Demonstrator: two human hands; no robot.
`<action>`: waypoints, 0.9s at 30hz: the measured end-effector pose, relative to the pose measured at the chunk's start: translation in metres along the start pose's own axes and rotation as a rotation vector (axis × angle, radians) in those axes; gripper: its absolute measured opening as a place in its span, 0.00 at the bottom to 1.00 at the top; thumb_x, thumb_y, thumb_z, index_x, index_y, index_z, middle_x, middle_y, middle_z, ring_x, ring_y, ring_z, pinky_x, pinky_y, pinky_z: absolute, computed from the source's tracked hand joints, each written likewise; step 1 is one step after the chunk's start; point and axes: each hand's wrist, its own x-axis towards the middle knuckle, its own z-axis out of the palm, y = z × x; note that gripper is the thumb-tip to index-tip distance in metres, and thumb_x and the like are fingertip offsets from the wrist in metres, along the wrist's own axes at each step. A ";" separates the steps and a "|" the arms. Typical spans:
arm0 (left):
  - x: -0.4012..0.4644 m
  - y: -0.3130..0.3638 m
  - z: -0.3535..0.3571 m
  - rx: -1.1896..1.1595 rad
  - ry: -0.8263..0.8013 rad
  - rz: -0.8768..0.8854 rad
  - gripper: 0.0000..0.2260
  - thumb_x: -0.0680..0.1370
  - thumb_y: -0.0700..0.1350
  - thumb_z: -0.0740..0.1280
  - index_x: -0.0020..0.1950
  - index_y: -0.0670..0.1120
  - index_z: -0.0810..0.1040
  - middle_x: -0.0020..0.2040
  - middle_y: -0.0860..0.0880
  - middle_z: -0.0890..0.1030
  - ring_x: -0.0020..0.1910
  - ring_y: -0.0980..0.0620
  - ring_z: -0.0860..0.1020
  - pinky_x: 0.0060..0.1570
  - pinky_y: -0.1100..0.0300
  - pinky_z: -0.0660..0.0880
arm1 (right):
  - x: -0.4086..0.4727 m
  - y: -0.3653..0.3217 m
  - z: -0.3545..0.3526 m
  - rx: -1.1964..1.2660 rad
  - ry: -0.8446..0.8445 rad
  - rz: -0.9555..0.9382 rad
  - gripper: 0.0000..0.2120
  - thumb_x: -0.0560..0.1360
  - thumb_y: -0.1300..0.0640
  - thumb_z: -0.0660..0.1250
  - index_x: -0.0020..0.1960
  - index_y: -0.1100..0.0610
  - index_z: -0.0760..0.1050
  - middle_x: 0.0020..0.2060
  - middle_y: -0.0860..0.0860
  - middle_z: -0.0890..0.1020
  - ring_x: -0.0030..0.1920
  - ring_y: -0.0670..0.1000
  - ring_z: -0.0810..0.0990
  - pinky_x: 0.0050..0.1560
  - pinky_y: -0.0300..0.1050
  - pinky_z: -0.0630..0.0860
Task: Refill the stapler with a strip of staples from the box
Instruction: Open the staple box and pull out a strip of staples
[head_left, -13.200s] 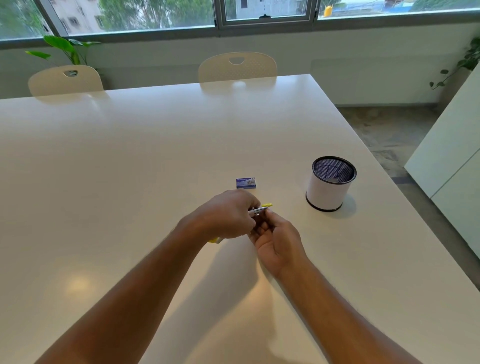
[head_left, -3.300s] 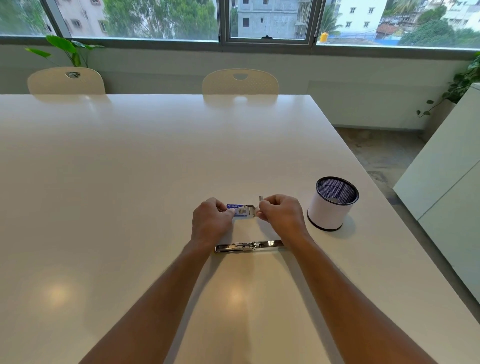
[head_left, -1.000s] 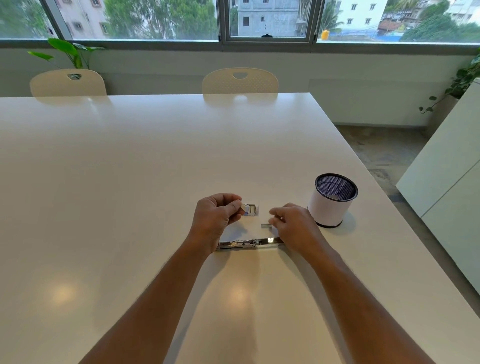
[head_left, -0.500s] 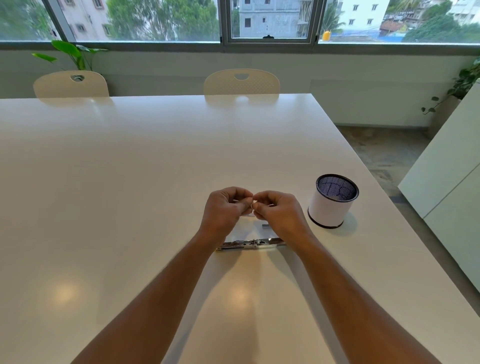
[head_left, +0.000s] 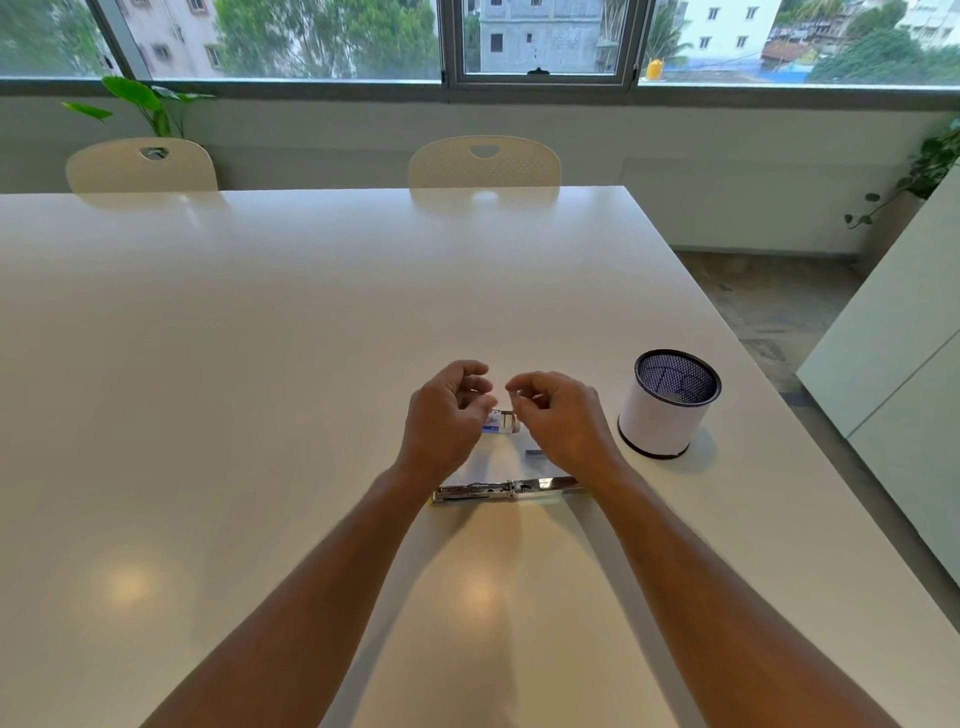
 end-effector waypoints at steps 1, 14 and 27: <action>0.002 -0.002 -0.002 0.081 -0.024 0.019 0.16 0.78 0.35 0.72 0.65 0.43 0.79 0.54 0.46 0.84 0.52 0.51 0.83 0.55 0.56 0.82 | 0.000 0.003 0.000 -0.019 0.005 -0.006 0.09 0.76 0.63 0.69 0.53 0.55 0.84 0.45 0.51 0.85 0.42 0.47 0.84 0.44 0.39 0.81; 0.004 -0.039 -0.007 0.454 -0.236 0.024 0.19 0.78 0.39 0.70 0.69 0.42 0.79 0.64 0.44 0.81 0.65 0.43 0.72 0.67 0.47 0.69 | -0.002 0.017 0.020 -0.333 -0.026 -0.235 0.05 0.77 0.63 0.68 0.49 0.58 0.82 0.47 0.53 0.85 0.47 0.53 0.80 0.48 0.47 0.77; 0.001 -0.041 -0.007 0.382 -0.193 0.055 0.17 0.77 0.37 0.71 0.66 0.40 0.81 0.61 0.44 0.83 0.60 0.48 0.74 0.58 0.61 0.67 | 0.001 0.015 0.020 -0.371 -0.032 -0.274 0.08 0.77 0.65 0.67 0.50 0.60 0.85 0.47 0.55 0.87 0.47 0.56 0.82 0.47 0.50 0.79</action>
